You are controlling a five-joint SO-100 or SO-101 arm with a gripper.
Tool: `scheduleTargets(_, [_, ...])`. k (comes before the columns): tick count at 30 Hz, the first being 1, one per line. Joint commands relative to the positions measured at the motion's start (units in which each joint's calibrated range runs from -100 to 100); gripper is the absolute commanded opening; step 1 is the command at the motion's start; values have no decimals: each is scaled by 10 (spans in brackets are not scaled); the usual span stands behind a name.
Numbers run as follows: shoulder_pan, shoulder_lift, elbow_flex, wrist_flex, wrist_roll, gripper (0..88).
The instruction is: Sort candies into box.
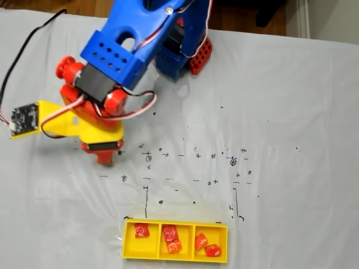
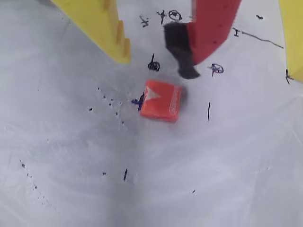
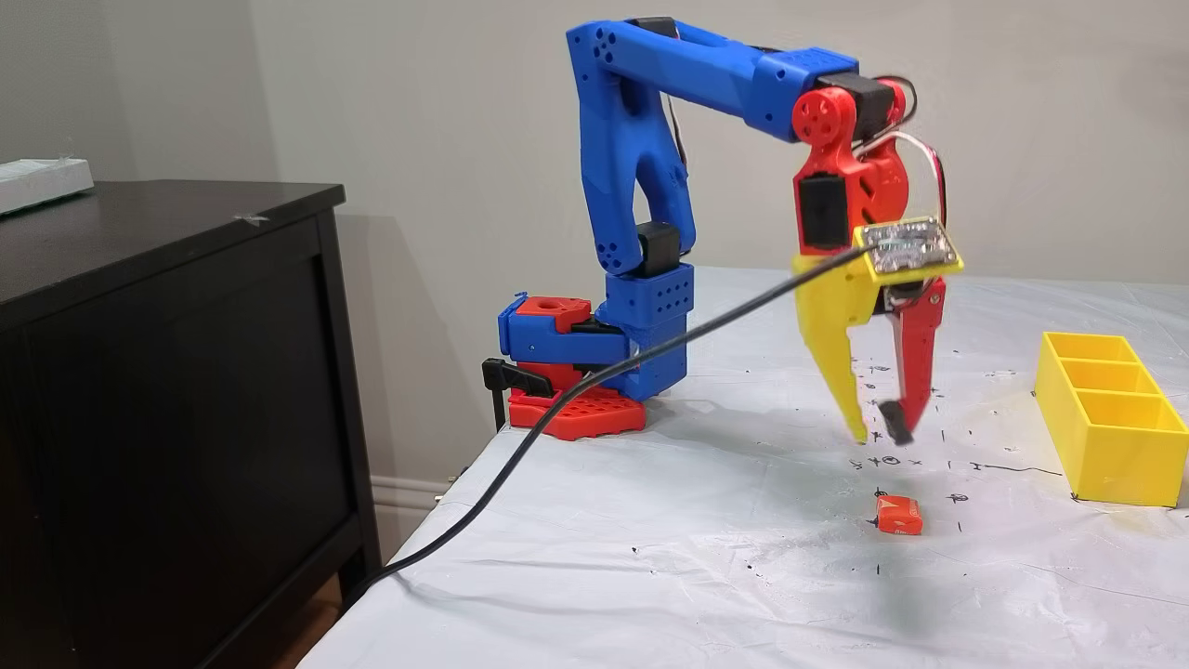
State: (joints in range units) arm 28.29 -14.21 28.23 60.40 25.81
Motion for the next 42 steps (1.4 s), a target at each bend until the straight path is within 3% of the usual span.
scheduleTargets(1, [12, -2, 49, -76, 17, 225])
scheduleTargets(15, [14, 149, -85, -66, 19, 304])
scheduleTargets(31, [-3, 160, -59, -57, 23, 246])
scheduleTargets(35, [-2, 188, -83, -46, 23, 207])
scheduleTargets(39, [2, 224, -115, -17, 17, 47])
scheduleTargets(42, [5, 251, -141, 3, 14, 2])
